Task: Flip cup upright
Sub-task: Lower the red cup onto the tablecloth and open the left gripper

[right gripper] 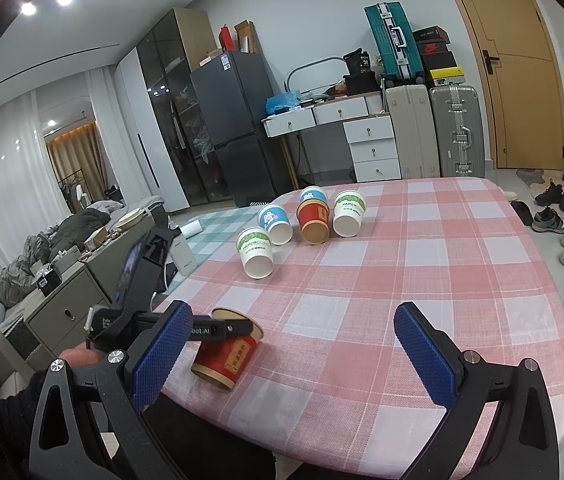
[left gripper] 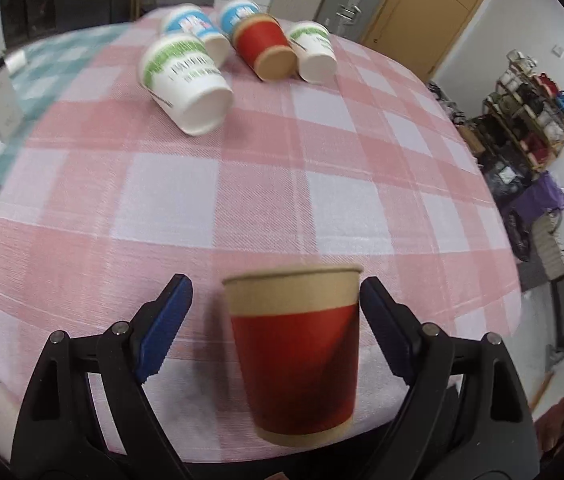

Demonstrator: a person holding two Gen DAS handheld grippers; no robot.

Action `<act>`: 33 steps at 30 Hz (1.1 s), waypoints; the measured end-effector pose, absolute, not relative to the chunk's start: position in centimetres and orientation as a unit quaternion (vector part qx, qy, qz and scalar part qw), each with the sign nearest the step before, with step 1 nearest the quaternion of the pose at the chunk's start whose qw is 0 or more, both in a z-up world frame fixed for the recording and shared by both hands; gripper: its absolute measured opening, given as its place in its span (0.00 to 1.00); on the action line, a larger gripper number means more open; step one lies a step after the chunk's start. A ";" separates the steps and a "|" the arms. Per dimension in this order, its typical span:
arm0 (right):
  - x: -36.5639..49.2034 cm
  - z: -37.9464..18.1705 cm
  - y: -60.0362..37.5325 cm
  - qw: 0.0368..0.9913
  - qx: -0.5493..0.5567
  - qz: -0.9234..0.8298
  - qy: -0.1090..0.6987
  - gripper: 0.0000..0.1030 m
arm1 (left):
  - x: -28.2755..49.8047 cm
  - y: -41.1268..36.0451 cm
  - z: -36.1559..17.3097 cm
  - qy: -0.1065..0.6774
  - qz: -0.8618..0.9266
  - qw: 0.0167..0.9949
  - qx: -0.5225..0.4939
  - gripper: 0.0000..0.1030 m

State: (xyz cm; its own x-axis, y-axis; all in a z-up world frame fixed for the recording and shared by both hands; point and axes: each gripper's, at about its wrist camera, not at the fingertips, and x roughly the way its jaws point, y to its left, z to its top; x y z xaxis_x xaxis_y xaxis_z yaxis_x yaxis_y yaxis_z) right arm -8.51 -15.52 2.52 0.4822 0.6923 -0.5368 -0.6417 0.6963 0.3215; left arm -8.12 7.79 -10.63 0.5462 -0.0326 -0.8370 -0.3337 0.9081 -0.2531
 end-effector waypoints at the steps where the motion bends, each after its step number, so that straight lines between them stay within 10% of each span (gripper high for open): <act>1: -8.5 2.5 -15.4 0.860 0.037 0.388 0.330 1.00 | -8.4 8.0 -10.0 0.461 0.096 0.861 -0.191 0.82; 27: -9.5 3.5 -9.2 0.830 0.004 0.446 0.334 1.00 | -21.4 9.9 1.0 0.329 0.125 0.914 -0.200 0.82; 33: -9.9 3.0 -6.8 0.801 0.004 0.480 0.358 1.00 | -24.8 9.7 1.2 0.303 0.141 0.924 -0.187 0.99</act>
State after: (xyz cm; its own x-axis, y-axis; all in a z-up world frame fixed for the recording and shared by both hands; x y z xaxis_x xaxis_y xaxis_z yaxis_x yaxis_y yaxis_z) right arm -9.88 -6.80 2.99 0.2834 0.7711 -0.5702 -0.7657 0.5399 0.3496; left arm -24.84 9.74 1.21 0.7761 0.1478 -0.6130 -0.3741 0.8905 -0.2589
